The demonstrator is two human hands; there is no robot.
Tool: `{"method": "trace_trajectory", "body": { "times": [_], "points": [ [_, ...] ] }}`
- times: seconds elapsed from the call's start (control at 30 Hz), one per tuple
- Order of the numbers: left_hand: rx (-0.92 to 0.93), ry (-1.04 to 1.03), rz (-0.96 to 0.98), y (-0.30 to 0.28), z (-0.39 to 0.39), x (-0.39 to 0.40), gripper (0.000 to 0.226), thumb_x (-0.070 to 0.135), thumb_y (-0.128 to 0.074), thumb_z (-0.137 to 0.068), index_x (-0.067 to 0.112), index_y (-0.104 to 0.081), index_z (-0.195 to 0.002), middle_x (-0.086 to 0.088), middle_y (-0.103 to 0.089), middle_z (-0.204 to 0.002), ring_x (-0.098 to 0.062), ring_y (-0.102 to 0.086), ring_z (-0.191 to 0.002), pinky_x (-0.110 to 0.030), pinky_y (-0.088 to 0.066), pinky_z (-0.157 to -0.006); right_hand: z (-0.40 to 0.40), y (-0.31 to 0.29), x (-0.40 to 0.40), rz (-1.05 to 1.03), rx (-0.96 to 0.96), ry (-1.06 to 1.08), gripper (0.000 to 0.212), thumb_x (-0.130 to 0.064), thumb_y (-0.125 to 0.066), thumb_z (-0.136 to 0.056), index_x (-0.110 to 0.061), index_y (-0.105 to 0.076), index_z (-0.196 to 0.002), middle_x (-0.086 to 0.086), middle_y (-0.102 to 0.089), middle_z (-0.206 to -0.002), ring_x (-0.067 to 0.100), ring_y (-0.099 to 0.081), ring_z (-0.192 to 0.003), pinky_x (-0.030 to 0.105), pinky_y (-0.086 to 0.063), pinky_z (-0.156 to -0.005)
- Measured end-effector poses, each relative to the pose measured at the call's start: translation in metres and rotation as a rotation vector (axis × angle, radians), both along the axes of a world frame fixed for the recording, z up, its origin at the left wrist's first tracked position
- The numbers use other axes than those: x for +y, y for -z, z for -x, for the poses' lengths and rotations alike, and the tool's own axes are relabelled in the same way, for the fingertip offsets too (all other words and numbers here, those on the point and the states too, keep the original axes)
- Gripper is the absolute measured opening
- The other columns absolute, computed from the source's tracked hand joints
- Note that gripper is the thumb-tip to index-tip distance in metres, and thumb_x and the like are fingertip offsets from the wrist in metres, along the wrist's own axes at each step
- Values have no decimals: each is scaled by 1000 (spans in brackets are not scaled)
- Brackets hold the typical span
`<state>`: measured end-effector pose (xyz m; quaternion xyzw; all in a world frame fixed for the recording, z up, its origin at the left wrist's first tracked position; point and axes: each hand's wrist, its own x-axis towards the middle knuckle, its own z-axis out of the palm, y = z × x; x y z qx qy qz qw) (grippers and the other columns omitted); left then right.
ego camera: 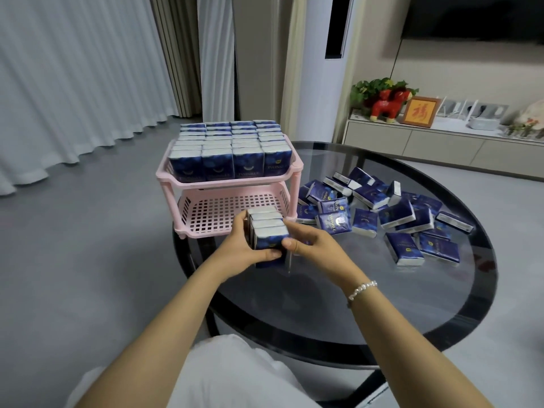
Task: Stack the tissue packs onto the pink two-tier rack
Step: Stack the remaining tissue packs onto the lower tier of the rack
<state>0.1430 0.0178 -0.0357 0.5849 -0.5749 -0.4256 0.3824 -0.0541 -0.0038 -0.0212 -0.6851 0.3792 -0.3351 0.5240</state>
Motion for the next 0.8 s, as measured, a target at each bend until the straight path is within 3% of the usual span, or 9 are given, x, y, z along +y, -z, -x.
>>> {"method": "trace_trajectory", "body": {
  "times": [0.13, 0.2, 0.27, 0.33, 0.4, 0.5, 0.6, 0.67, 0.8],
  "points": [
    [-74, -113, -16, -2, -20, -28, 119, 52, -86, -45, 33, -17, -140, 5, -47, -141, -16, -49, -125, -39, -38, -110, -21, 18, -22, 57, -10, 464, 33, -32, -67, -85, -22, -63, -115, -5, -69, -105, 13, -64, -98, 32, -57, -80],
    [-108, -132, -11, -2, -26, -44, 112, 44, -87, -56, 27, -17, -141, 2, -45, -142, -20, -48, -127, -38, -36, -110, -30, 27, -32, 159, 126, 637, 30, -34, -65, -85, -24, -63, -114, -5, -68, -100, 16, -61, -96, 41, -54, -84],
    [-150, -152, -10, -1, -27, -62, 106, 37, -85, -64, 20, -16, -143, -1, -39, -145, -21, -42, -131, -34, -33, -110, -36, 35, -42, 241, 281, 724, 35, -34, -62, -87, -25, -60, -121, -3, -66, -109, 20, -54, -106, 42, -45, -95],
    [-176, -158, -21, 1, -27, -81, 105, 40, -85, -63, 17, -23, -143, -1, -40, -144, -20, -42, -131, -34, -32, -112, -41, 38, -53, 292, 417, 759, 41, -34, -57, -90, -24, -53, -130, -2, -62, -121, 23, -45, -113, 36, -32, -99],
    [-185, -100, -26, 4, -24, -98, 104, 50, -86, -53, 19, -38, -139, 2, -52, -137, -17, -51, -124, -37, -38, -110, -45, 40, -63, 323, 487, 749, 41, -34, -54, -92, -27, -50, -132, -3, -60, -123, 25, -42, -111, 34, -26, -92],
    [-210, -45, -41, 11, -21, -121, 102, 56, -84, -49, 21, -45, -138, 6, -57, -131, -13, -54, -118, -28, -40, -103, -48, 46, -74, 312, 526, 700, 26, -34, -53, -91, -24, -61, -113, -2, -64, -111, 26, -46, -102, 34, -28, -83],
    [-248, -36, -59, 23, -21, -143, 121, 73, -79, -36, 25, -42, -140, 7, -54, -136, -13, -52, -121, -31, -41, -105, -47, 49, -77, 289, 536, 703, 20, -37, -53, -91, -22, -62, -102, -2, -66, -103, 26, -55, -95, 35, -34, -78],
    [-192, -37, -57, 30, -22, -154, 118, 67, -84, -36, 23, -43, -137, 4, -57, -132, -15, -55, -119, -36, -44, -104, -46, 49, -77, 294, 531, 710, 20, -37, -52, -91, -23, -61, -102, -3, -66, -102, 25, -58, -93, 36, -36, -79],
    [-202, -76, -29, 27, -16, -160, 93, 41, -87, -58, 19, -40, -135, 0, -56, -131, -18, -54, -119, -41, -43, -105, -47, 50, -74, 298, 503, 723, 21, -35, -51, -93, -26, -60, -109, -5, -66, -105, 22, -60, -91, 34, -35, -83]
  ]
}}
